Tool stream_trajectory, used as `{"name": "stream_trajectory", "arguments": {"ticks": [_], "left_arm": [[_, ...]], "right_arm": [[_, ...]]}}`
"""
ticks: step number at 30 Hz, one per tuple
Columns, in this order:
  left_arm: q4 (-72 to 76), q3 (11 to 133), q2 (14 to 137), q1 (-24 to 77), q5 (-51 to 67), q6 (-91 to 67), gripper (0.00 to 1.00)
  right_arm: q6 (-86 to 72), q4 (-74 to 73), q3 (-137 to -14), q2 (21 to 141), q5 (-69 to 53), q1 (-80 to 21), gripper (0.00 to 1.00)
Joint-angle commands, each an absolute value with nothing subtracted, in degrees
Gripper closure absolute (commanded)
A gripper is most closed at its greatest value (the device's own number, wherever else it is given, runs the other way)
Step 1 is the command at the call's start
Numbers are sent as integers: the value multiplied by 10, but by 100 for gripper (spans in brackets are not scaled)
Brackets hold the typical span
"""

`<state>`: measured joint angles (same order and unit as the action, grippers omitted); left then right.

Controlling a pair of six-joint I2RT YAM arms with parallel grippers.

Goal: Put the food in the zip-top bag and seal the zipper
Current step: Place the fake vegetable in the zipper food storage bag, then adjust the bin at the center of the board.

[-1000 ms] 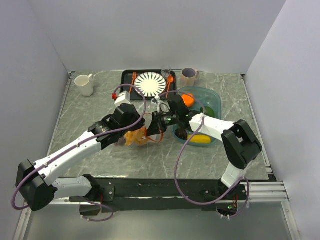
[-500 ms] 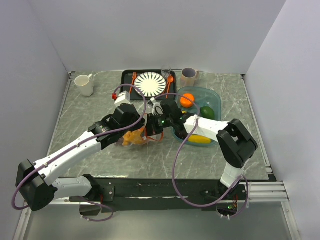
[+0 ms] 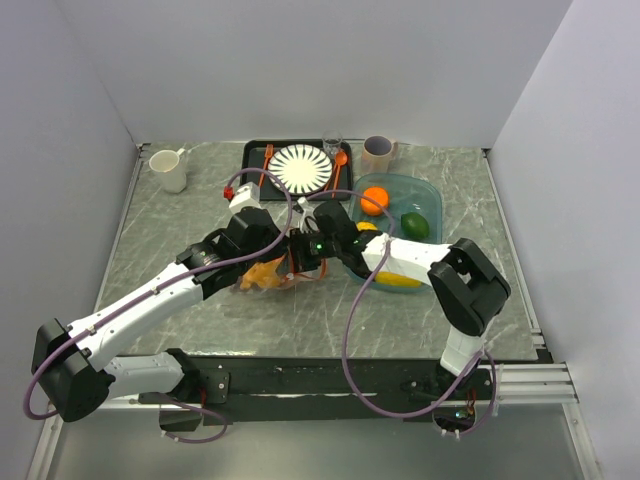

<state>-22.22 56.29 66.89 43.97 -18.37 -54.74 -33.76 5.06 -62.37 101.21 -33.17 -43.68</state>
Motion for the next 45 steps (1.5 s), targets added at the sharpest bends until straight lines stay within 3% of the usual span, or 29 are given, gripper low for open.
{"name": "stream_trajectory", "arguments": {"ticks": [1,5,6,11,19,23,27,34,45], "left_arm": [[-214,585,653,441,-189,-552,99],[-212,583,652,441,-188,-553,99],[-211,582,651,441,-189,-553,99],[-209,580,650,441,-188,-554,99],[-214,576,642,441,-195,-554,99],[-214,572,640,440,-196,-555,99],[-202,567,645,441,-191,-555,99],[-200,570,654,441,-181,-555,99],[-203,572,653,441,-180,-554,99]], "right_arm": [[-349,80,-642,1026,-327,-448,87],[-339,72,-636,1016,-331,-448,75],[-338,67,-635,1013,-324,-448,65],[-329,44,-624,975,-305,-447,46],[-347,16,-570,862,-205,-423,43],[-345,-56,-549,789,-94,-396,43],[-338,-110,-535,721,-28,-370,35],[-360,-216,-535,718,51,-289,19],[-354,-289,-545,781,75,-223,15]]}}
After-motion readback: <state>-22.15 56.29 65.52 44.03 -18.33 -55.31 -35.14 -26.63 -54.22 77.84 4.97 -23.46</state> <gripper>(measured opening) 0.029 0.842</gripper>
